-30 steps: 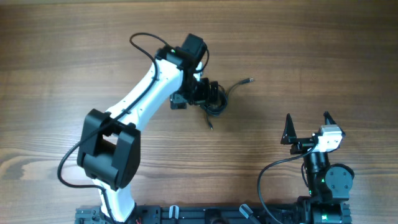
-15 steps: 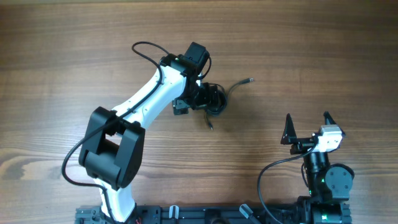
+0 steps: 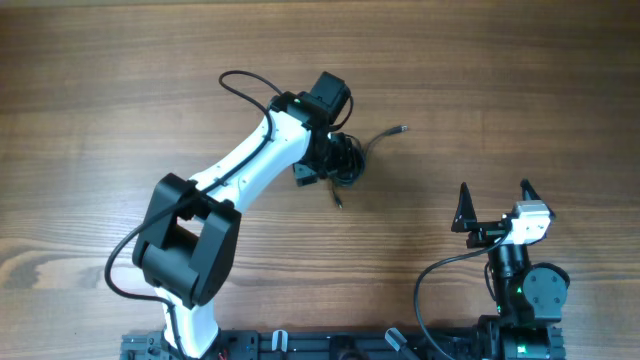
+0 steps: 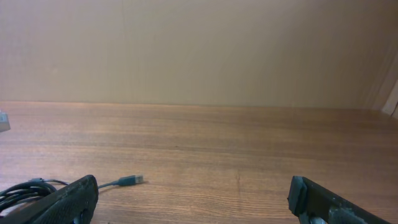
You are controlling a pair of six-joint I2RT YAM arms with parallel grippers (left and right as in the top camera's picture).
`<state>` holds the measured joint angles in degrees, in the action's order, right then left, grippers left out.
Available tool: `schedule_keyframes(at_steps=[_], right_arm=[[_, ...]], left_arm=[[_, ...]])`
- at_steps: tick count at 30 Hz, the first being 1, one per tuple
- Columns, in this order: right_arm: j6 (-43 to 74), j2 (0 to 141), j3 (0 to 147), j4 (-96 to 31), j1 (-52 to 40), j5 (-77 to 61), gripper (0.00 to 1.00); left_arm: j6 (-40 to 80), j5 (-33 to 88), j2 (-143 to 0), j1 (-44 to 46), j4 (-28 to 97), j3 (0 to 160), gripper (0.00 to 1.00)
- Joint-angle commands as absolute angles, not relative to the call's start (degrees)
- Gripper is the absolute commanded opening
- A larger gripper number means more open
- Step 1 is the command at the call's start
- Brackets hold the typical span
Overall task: Untangle cables
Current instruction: 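Lower the left gripper over the cable coil and close on it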
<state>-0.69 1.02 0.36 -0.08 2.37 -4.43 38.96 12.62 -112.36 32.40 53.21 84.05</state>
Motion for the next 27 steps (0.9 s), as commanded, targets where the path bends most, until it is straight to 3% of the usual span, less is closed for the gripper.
schedule_keyframes(at_steps=[1, 12, 27], right_arm=[[0.08, 0.80, 0.30, 0.05, 2.59, -3.84, 1.00], [0.10, 0.80, 0.30, 0.05, 2.59, -3.86, 1.00], [0.08, 0.80, 0.30, 0.05, 2.59, -3.86, 1.00]], left_arm=[[42.52, 9.56, -113.27, 33.71, 52.36, 83.46, 0.69], [45.91, 3.46, -113.27, 36.93, 51.13, 83.44, 0.65], [47.40, 0.56, -113.30, 37.76, 46.81, 78.50, 0.70]])
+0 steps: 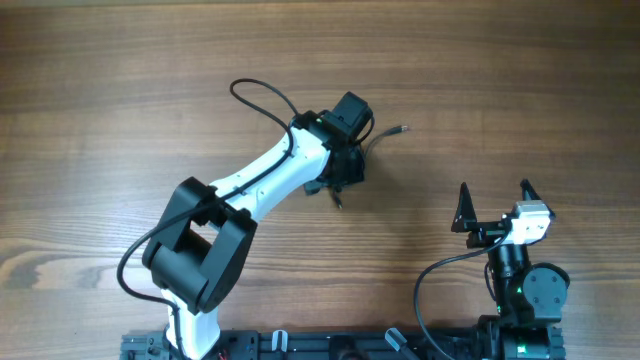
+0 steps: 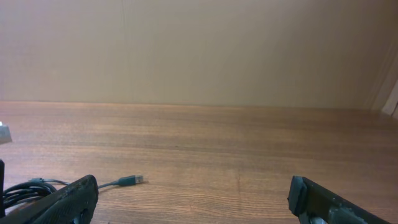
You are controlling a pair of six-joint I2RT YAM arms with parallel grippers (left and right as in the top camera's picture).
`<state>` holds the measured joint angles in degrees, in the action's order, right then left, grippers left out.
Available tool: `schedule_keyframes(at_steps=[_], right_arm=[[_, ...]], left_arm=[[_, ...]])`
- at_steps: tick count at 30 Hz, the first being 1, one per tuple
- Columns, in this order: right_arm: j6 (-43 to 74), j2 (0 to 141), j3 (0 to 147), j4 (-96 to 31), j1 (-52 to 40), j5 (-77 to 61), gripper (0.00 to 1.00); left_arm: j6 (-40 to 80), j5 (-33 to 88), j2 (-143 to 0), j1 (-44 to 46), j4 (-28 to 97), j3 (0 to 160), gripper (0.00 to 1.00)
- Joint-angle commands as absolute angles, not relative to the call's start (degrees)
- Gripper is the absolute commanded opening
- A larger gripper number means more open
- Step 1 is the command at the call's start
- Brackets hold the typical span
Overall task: Untangle cables
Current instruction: 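Lower the left gripper over the cable coil and close on it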
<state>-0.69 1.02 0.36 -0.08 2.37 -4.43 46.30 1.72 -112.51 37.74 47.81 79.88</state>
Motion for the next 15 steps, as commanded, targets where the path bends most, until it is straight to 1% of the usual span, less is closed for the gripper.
schedule_keyframes(at_steps=[1, 4, 6, 9, 13, 15], right_arm=[[0.10, 0.80, 0.30, 0.05, 2.59, -3.84, 1.00], [0.10, 0.80, 0.30, 0.05, 2.59, -3.86, 1.00], [0.10, 0.80, 0.30, 0.05, 2.59, -3.86, 1.00], [0.10, 0.80, 0.30, 0.05, 2.59, -3.84, 1.00], [0.10, 0.80, 0.30, 0.05, 2.59, -3.86, 1.00], [0.08, 0.80, 0.30, 0.05, 2.59, -3.84, 1.00]], left_arm=[[47.40, 0.56, -113.30, 37.76, 46.37, 78.26, 0.70], [47.40, 0.54, -113.32, 37.76, 44.73, 77.36, 0.69], [47.40, 0.51, -113.43, 37.76, 43.57, 76.79, 0.64], [47.42, 0.51, -113.49, 37.76, 42.57, 76.23, 0.47], [47.40, 0.14, -113.54, 37.76, 42.13, 75.96, 0.41], [47.40, -0.14, -113.54, 37.76, 41.89, 75.96, 0.29]])
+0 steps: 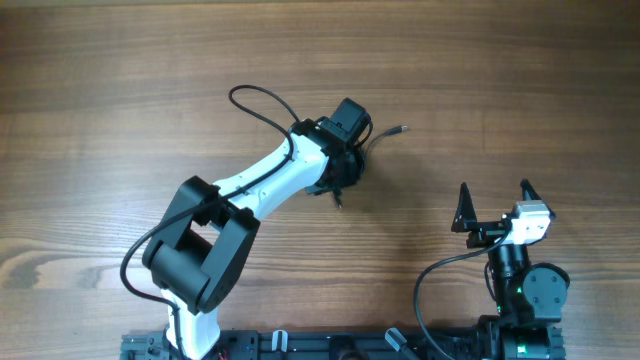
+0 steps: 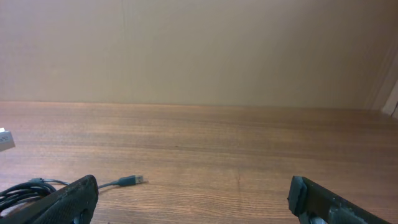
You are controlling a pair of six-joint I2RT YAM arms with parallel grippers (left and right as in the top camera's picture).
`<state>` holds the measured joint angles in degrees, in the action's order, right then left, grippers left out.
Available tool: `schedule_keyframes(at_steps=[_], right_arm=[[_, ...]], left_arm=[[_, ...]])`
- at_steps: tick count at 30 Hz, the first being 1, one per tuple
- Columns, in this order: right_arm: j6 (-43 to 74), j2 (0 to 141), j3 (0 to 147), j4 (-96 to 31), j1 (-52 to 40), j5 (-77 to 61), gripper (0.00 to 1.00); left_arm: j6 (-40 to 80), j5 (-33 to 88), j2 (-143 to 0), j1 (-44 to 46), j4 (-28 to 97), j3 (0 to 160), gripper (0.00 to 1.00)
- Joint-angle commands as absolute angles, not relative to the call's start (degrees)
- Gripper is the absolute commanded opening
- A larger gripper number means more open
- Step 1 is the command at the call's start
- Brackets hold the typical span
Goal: Untangle cables
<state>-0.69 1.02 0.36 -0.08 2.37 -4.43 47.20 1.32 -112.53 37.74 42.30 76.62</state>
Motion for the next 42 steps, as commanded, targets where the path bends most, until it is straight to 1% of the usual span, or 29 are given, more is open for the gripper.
schedule_keyframes(at_steps=[1, 2, 3, 4, 10, 21, 22, 23, 24, 25, 27, 28, 34, 37, 39, 42], right_arm=[[0.12, 0.80, 0.30, 0.05, 2.59, -3.86, 1.00], [0.12, 0.80, 0.30, 0.05, 2.59, -3.86, 1.00], [0.08, 0.80, 0.30, 0.05, 2.59, -3.86, 1.00], [0.10, 0.80, 0.30, 0.05, 2.59, -3.86, 1.00], [0.10, 0.80, 0.30, 0.05, 2.59, -3.86, 1.00], [0.10, 0.80, 0.30, 0.05, 2.59, -3.86, 1.00], [0.10, 0.80, 0.30, 0.05, 2.59, -3.86, 1.00], [0.10, 0.80, 0.30, 0.05, 2.59, -3.86, 1.00], [0.10, 0.80, 0.30, 0.05, 2.59, -3.86, 1.00], [0.10, 0.80, 0.30, 0.05, 2.59, -3.86, 1.00], [0.10, 0.80, 0.30, 0.05, 2.59, -3.86, 1.00], [0.10, 0.80, 0.30, 0.05, 2.59, -3.86, 1.00], [0.10, 0.80, 0.30, 0.05, 2.59, -3.86, 1.00], [0.10, 0.80, 0.30, 0.05, 2.59, -3.86, 1.00], [0.10, 0.80, 0.30, 0.05, 2.59, -3.86, 1.00], [0.08, 0.80, 0.30, 0.05, 2.59, -3.84, 1.00]], left_arm=[[47.40, -0.12, -113.54, 37.76, 41.74, 75.96, 0.22], [47.37, -0.10, -113.54, 37.76, 41.69, 75.96, 0.13], [47.40, -0.08, -113.51, 37.76, 41.67, 75.99, 0.07], [47.33, 0.16, -113.43, 37.76, 41.65, 76.09, 0.05], [39.48, 3.60, -110.85, 37.71, 42.19, 78.70, 0.04], [39.27, 3.51, -99.09, 37.65, 42.83, 81.30, 0.04], [39.46, 3.53, -98.87, 37.65, 42.83, 81.30, 0.08], [39.48, 3.51, -98.87, 37.65, 42.83, 81.30, 0.25], [39.48, 3.49, -99.11, 37.65, 42.87, 81.28, 0.56], [39.46, 3.25, -99.72, 37.65, 42.94, 81.28, 0.68], [39.46, 2.59, -101.51, 37.65, 43.13, 81.23, 0.78], [39.57, 2.17, -102.98, 37.65, 43.27, 81.23, 0.80], [42.92, 1.80, -110.63, 37.08, 43.57, 81.23, 0.80], [42.92, 1.56, -113.49, 36.82, 43.46, 81.23, 0.81], [42.96, 1.39, -115.20, 36.60, 43.46, 81.23, 0.80], [43.09, 1.34, -116.40, 36.01, 43.46, 81.23, 0.66]])
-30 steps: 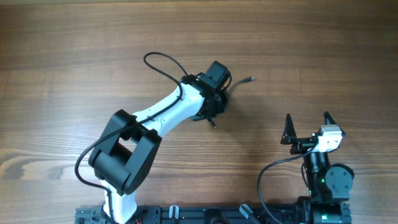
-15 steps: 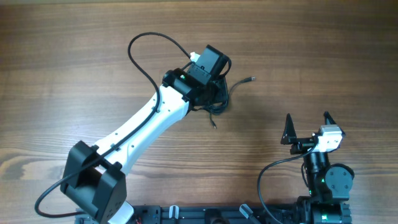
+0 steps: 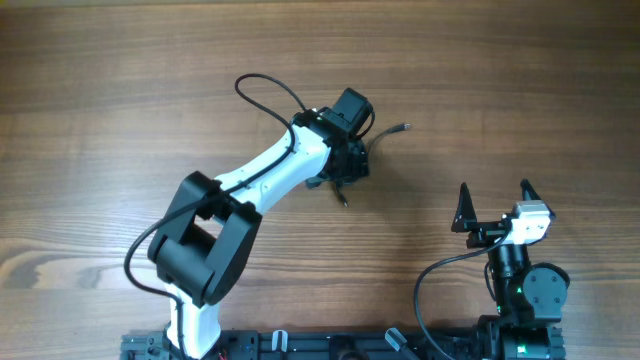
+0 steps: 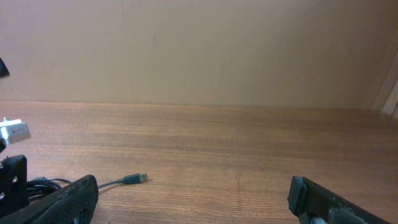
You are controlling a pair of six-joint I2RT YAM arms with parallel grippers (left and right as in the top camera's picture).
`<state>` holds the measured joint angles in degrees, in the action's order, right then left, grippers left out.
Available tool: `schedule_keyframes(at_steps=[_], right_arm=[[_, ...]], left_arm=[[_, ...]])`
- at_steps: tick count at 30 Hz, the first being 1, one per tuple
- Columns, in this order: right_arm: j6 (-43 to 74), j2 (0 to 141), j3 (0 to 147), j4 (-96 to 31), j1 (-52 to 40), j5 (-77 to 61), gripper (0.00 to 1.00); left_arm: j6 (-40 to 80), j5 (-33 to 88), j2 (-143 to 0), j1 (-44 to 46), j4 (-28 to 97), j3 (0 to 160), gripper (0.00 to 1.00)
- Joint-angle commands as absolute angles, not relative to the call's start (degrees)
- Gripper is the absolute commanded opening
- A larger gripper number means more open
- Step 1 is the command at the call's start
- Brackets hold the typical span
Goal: Untangle cables
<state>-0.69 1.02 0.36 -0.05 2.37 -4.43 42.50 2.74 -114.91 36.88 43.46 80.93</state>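
Note:
A tangle of thin black cable (image 3: 356, 158) lies mid-table, mostly covered by my left gripper (image 3: 343, 170), which sits right on the bundle. Its jaws are hidden under the wrist, so their state does not show. One strand runs right to a USB plug (image 3: 402, 128), which also shows in the right wrist view as a plug (image 4: 134, 179) lying flat on the wood. A short loose cable end (image 3: 344, 200) pokes out toward the front. My right gripper (image 3: 494, 190) is parked at the front right, open and empty, its midpoint (image 4: 194, 190) over bare wood.
The wooden table (image 3: 520, 80) carries only the cable. The left arm's own black hose (image 3: 262, 86) loops out behind its wrist. The arm bases and a mounting rail (image 3: 330, 345) line the front edge. A beige wall (image 4: 199, 50) stands behind the table.
The left wrist has shifted slightly to the right over the bundle, so more of it shows at the left edge of the right wrist view. The USB plug nudged a little. The right arm is unmoved.
At first the left gripper was down on the left part of the cable bundle. A second later the arm had swung right, covering more of the tangle. It has stayed on the bundle with small shifts since; the plug has barely moved, and the right gripper stayed open and parked.

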Motion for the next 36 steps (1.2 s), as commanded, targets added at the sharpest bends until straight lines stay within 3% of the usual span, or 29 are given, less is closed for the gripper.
schedule_keyframes(at_steps=[1, 2, 5, 8, 31, 35, 36], right_arm=[[0.10, 0.80, 0.30, 0.05, 2.59, -3.84, 1.00], [0.08, 0.80, 0.30, 0.05, 2.59, -3.86, 1.00], [0.10, 0.80, 0.30, 0.05, 2.59, -3.86, 1.00], [0.10, 0.80, 0.30, 0.05, 2.59, -3.86, 1.00], [0.10, 0.80, 0.30, 0.05, 2.59, -3.86, 1.00], [0.12, 0.80, 0.30, 0.05, 2.59, -3.86, 1.00], [0.10, 0.80, 0.30, 0.05, 2.59, -3.86, 1.00]], left_arm=[[43.09, 1.13, -116.53, 35.81, 43.46, 81.23, 0.60], [43.09, 0.75, -116.64, 35.73, 43.44, 81.23, 0.54], [43.09, -0.56, -116.73, 35.73, 43.44, 81.23, 0.23], [43.05, -0.54, -116.73, 35.73, 43.44, 81.23, 0.04], [42.00, 2.42, -96.31, 35.29, 43.11, 81.30, 0.04], [42.04, 0.34, -96.73, 35.29, 43.92, 81.28, 0.36], [42.02, 0.34, -96.86, 35.29, 44.18, 81.28, 0.50]])
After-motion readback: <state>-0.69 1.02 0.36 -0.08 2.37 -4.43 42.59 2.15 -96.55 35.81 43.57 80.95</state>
